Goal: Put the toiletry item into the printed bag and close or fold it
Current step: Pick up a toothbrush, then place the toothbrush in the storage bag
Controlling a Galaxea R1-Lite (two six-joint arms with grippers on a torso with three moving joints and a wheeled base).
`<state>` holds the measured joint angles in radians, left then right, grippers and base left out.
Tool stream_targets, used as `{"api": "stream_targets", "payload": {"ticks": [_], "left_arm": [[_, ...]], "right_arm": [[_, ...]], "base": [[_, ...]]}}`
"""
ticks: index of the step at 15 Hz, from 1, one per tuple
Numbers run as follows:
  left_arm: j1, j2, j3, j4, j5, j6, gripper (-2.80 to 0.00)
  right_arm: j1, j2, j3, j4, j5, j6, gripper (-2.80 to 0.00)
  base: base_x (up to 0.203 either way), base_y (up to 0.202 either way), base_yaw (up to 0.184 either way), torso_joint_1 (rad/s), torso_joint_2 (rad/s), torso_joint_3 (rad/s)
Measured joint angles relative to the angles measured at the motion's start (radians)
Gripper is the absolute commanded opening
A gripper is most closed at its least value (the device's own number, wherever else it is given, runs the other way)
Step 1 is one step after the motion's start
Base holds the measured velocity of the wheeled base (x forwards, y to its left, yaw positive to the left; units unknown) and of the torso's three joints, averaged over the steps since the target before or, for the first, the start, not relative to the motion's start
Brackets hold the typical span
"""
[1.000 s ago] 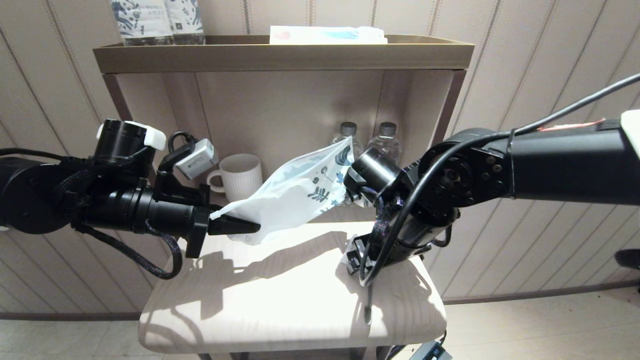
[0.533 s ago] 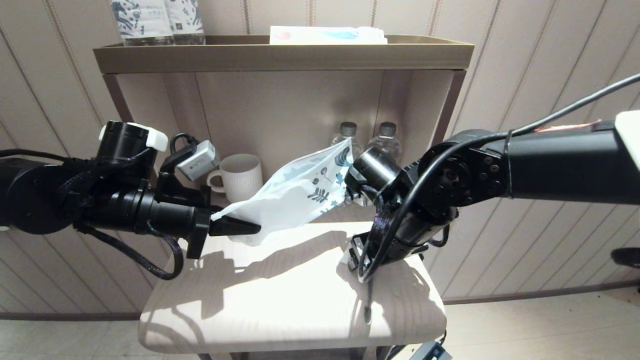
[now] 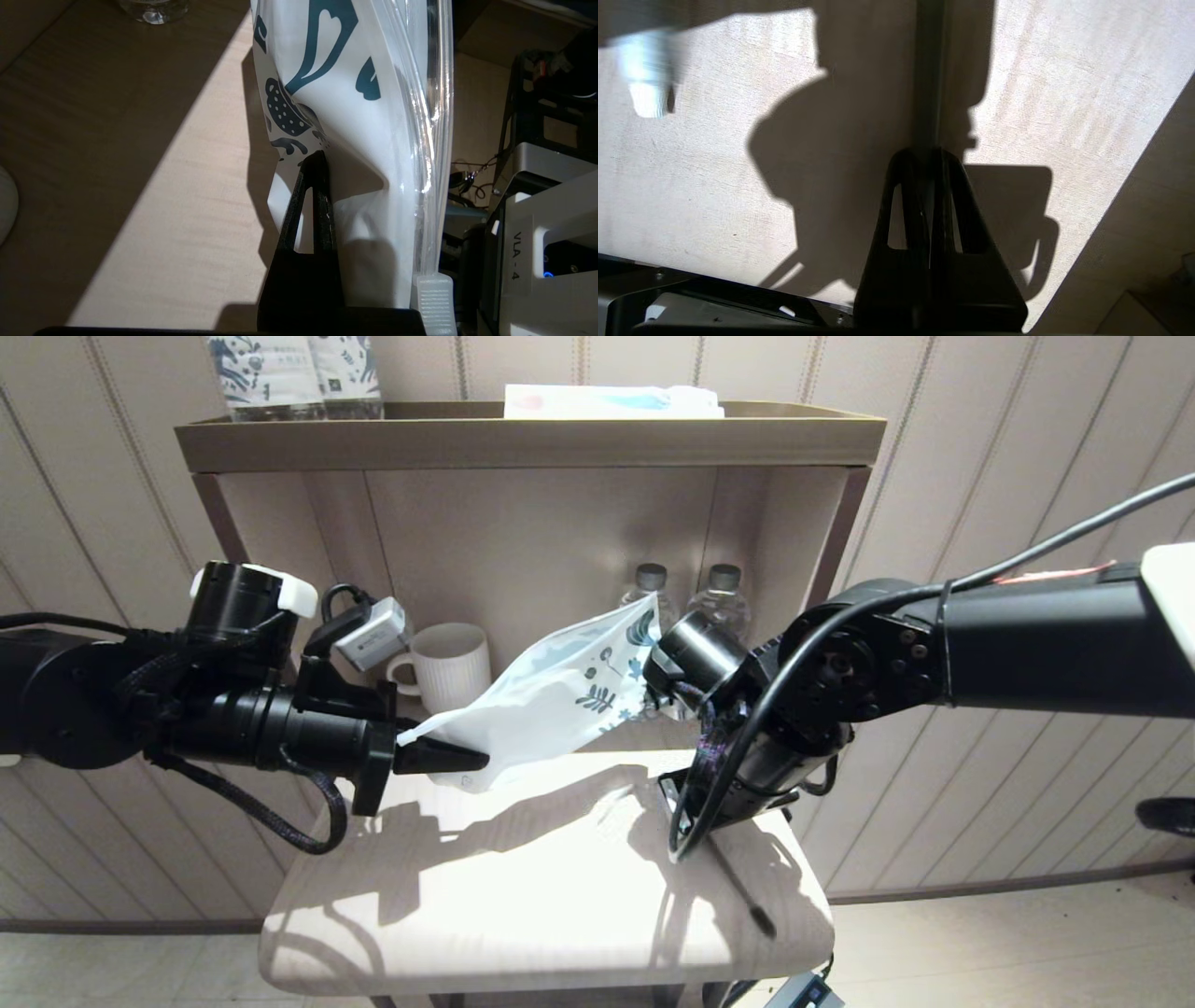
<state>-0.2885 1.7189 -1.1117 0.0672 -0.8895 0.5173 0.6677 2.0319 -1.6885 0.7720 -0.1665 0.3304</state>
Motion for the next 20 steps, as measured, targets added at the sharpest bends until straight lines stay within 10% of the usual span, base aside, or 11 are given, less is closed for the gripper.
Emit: {"api": "stream_targets", "payload": {"ticks": [16,20], "left_arm": [[-0.001,0.004,0.005,0.001,0.009,0.008,-2.80],[-0.006,0.001,0.010,0.002,0.008,0.038,-2.80]], "right_arm": [[-0.024,-0.118,-0.093,0.001,-0.013,-0.017,-2.80],[0.011,-0.204,-0.151,-0.011,-0.003,-0.189,-2.80]], "base": [[0.000,0.000,0.000,0.000,0.00,0.000],[0.000,0.000,0.000,0.000,0.00,0.000]]}}
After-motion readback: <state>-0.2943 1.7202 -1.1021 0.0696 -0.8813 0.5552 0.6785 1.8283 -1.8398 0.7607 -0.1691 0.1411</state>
